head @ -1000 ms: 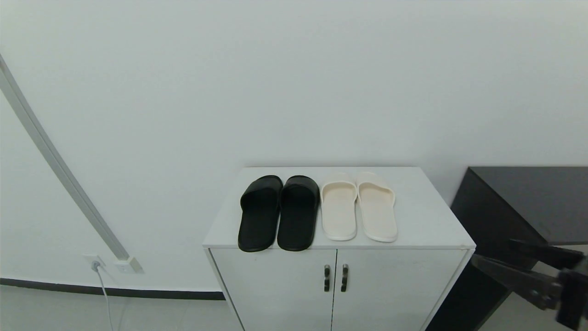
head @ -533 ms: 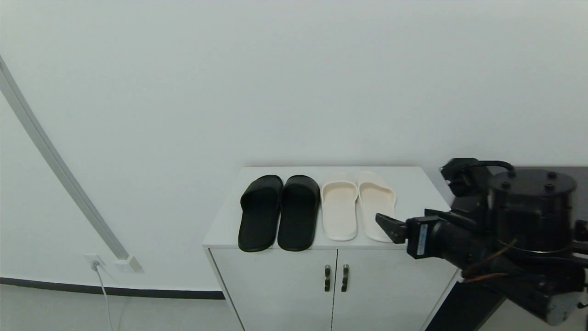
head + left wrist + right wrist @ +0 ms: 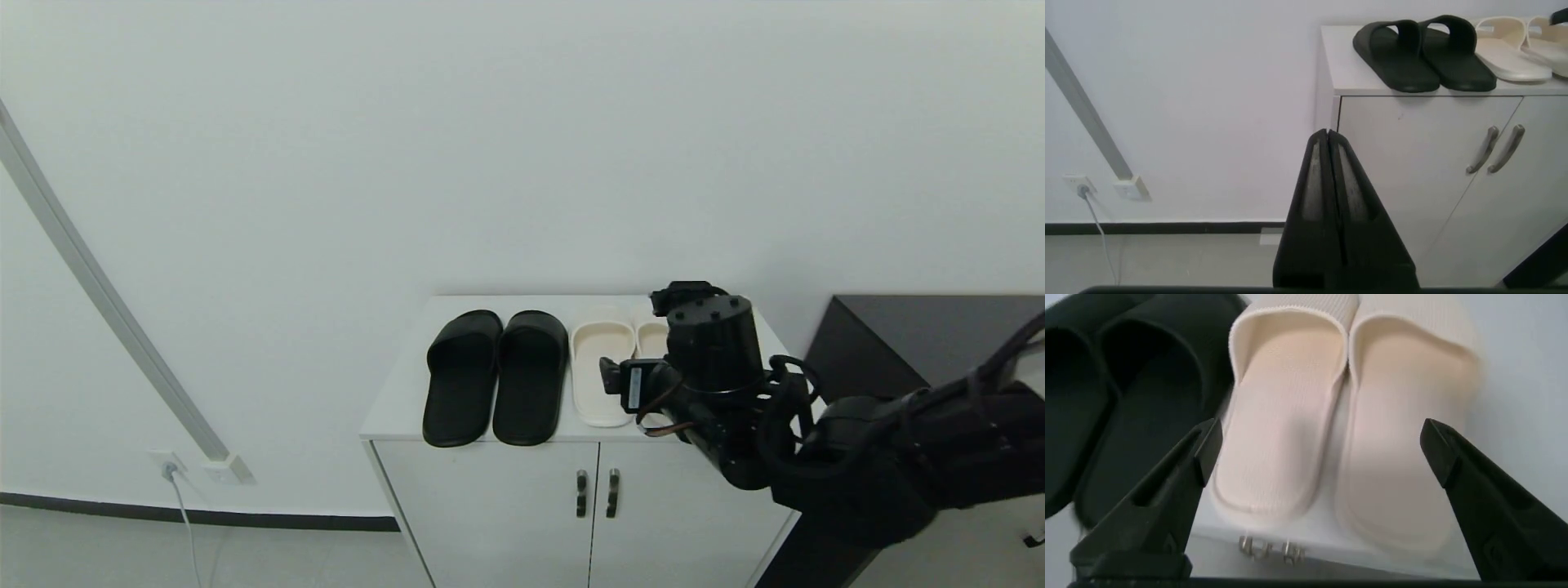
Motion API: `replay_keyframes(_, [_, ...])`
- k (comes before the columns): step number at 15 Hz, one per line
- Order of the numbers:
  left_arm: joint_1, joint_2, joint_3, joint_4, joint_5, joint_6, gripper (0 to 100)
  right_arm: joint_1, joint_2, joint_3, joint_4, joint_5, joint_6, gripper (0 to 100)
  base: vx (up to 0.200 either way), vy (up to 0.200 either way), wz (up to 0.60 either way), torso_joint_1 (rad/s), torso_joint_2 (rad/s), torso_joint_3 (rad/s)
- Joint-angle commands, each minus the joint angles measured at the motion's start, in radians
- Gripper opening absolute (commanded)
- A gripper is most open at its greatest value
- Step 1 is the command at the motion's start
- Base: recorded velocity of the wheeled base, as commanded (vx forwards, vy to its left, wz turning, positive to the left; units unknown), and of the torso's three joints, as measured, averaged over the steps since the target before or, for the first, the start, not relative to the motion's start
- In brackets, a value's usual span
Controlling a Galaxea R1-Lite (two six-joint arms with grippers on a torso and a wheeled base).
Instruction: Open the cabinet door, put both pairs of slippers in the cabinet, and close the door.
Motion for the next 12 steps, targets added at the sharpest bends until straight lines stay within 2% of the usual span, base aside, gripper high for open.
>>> replay_keyframes(1, [0.000, 0.001, 0.000, 0.000, -0.002, -0.011, 0, -0.042, 0.142, -0.102, 0.001, -0.002, -0.001, 100, 0.000, 0.000, 0.00, 0.000, 0.00, 0.000])
replay_keyframes(5, [0.000, 0.001, 0.000, 0.000, -0.002, -0.014, 0, -0.115, 0.235, -0.242, 0.003, -0.001, -0.041, 100, 0.000, 0.000, 0.00, 0.000, 0.00, 0.000])
replay_keyframes(12, [0.002, 0.001, 0.000, 0.000, -0.004, -0.012, 0, -0.147, 0.341, -0.378, 0.008, 0.005, -0.052, 100, 0.000, 0.000, 0.00, 0.000, 0.00, 0.000])
